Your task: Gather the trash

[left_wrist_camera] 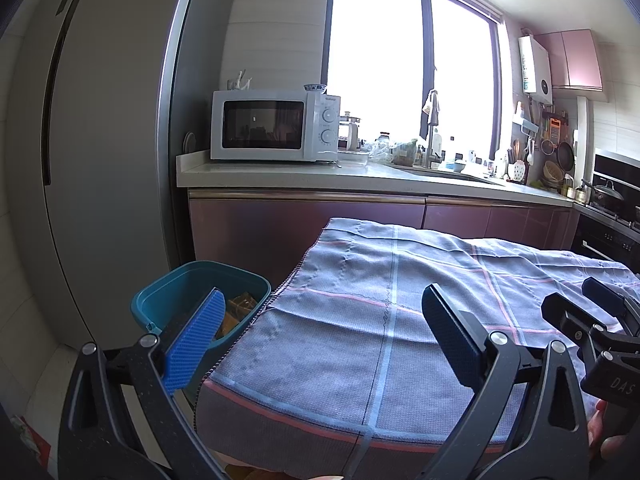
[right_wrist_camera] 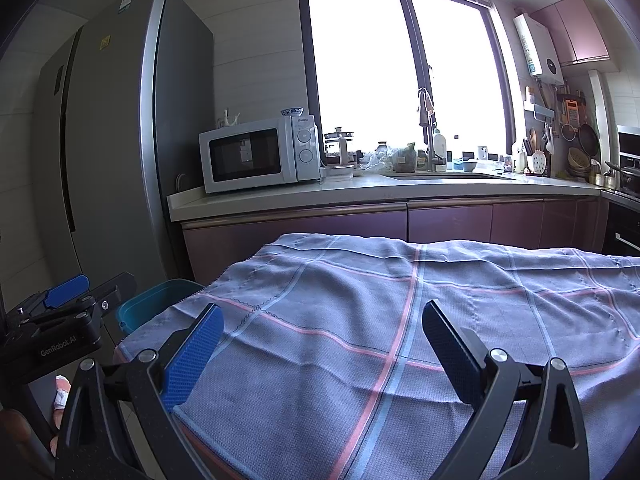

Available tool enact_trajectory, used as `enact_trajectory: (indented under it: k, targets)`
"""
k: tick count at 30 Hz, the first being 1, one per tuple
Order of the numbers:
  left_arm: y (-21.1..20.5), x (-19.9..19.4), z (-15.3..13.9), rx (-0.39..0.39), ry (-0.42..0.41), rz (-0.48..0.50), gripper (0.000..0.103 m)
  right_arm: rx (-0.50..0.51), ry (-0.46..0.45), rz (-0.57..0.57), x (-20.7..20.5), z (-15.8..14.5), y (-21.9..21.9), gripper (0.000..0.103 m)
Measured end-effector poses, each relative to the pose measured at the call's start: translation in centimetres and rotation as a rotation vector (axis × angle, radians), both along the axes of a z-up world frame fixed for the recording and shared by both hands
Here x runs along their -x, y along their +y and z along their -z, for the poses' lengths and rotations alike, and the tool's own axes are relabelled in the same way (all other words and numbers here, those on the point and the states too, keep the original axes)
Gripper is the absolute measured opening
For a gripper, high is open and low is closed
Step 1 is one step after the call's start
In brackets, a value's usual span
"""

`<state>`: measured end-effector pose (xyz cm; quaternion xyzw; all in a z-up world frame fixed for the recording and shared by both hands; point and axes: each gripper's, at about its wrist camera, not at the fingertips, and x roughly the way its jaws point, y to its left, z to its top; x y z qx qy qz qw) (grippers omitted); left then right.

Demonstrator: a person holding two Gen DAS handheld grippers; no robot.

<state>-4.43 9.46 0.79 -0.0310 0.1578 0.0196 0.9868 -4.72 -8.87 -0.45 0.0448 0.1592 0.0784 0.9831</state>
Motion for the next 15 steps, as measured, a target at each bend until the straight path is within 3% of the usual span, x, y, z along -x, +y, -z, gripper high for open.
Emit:
enact_trajectory:
  k: [15]
  targets:
    - [0.0, -0.09, 0.09, 0.003, 0.003, -0.001, 0.097, -0.002, 0.002, 0.0, 0.02, 0.03, 0.06, 0.096]
